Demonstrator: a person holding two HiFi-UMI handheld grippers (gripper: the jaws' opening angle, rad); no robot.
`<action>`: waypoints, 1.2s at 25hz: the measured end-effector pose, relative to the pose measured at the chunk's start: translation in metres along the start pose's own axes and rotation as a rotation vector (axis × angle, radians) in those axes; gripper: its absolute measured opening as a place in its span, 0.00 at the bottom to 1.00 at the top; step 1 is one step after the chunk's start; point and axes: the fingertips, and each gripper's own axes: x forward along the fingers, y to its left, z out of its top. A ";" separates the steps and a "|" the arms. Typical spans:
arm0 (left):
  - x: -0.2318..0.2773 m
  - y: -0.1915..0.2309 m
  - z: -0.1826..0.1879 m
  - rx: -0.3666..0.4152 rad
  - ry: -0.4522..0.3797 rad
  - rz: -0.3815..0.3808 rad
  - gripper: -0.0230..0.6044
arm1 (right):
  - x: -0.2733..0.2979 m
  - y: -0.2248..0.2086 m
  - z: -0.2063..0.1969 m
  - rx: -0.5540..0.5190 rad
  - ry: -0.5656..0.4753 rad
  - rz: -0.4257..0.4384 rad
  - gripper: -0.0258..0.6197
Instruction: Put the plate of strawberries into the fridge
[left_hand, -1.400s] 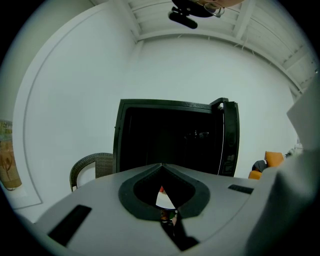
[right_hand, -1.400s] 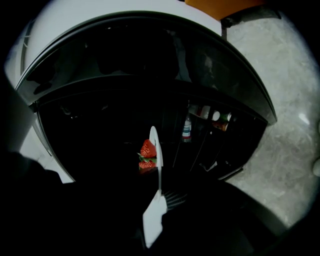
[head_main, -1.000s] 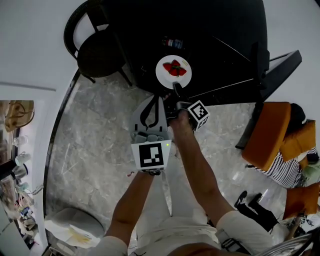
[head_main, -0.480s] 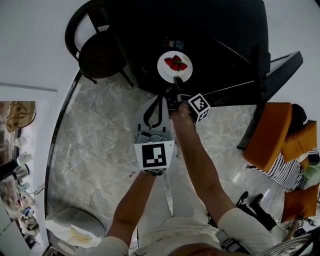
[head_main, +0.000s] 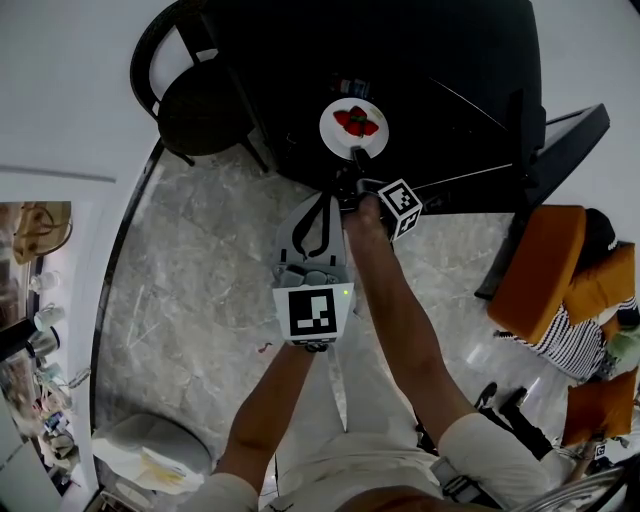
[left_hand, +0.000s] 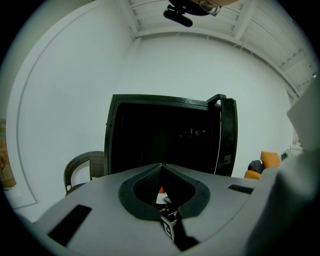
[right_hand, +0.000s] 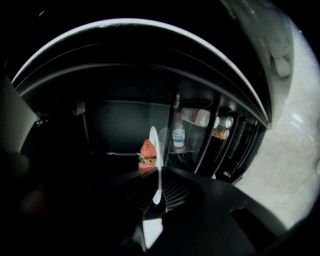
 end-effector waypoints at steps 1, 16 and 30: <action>0.000 0.001 -0.001 -0.003 0.002 0.001 0.04 | 0.001 -0.002 0.000 0.003 -0.004 -0.003 0.07; -0.006 0.004 -0.010 -0.042 0.019 0.001 0.04 | 0.003 0.007 0.004 -0.007 -0.042 0.036 0.15; 0.002 0.004 -0.010 -0.039 0.035 0.002 0.04 | -0.010 0.001 -0.006 -0.046 0.027 0.033 0.28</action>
